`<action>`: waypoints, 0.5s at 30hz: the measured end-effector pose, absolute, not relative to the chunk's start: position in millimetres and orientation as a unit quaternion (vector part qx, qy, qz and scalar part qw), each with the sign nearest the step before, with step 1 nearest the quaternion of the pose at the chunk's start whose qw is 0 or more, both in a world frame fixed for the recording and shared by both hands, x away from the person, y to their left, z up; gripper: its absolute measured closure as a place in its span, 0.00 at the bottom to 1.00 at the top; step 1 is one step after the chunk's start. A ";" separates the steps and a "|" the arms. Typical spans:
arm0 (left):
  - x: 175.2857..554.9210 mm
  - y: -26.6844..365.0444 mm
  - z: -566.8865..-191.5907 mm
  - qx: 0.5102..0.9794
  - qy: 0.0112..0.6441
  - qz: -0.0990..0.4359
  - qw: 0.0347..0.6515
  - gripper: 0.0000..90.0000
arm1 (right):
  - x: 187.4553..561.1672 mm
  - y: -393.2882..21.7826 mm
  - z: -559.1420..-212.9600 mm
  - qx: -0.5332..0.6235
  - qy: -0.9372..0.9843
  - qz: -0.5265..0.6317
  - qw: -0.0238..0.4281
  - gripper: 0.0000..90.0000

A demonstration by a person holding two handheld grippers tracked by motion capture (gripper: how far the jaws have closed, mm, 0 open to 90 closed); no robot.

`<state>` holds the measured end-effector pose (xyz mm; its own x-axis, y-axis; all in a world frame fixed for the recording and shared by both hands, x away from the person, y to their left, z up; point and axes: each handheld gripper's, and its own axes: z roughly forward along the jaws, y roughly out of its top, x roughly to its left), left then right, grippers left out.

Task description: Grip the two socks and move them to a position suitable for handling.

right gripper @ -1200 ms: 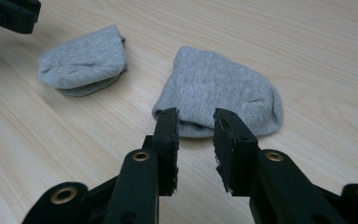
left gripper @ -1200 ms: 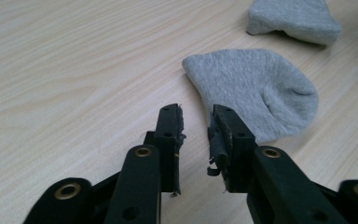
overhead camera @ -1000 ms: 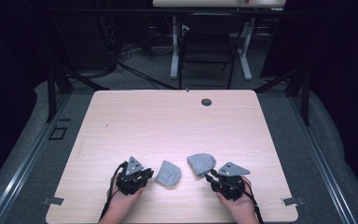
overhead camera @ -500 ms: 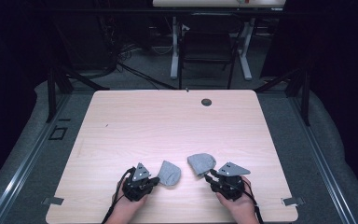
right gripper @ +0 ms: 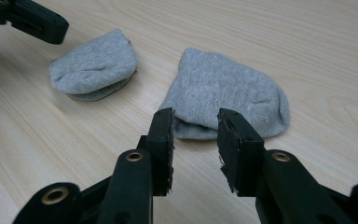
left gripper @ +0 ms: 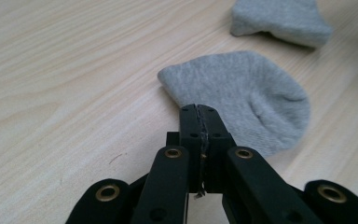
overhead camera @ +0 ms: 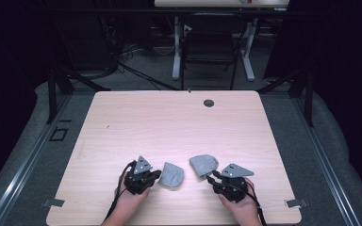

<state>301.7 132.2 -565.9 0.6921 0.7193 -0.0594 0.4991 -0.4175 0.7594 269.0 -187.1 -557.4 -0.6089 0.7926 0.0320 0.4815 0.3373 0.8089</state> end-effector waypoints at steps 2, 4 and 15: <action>303.1 130.5 -571.1 0.832 0.372 0.137 0.389 1.00 | 268.8 -186.8 -557.6 0.402 0.793 0.418 0.188 0.73; 302.0 129.4 -575.4 0.836 0.368 0.137 0.383 1.00 | 268.8 -188.5 -557.8 0.401 0.793 0.418 0.189 0.73; 289.7 117.6 -571.6 0.843 0.346 0.127 0.392 0.99 | 269.2 -189.0 -556.9 0.402 0.791 0.421 0.188 0.72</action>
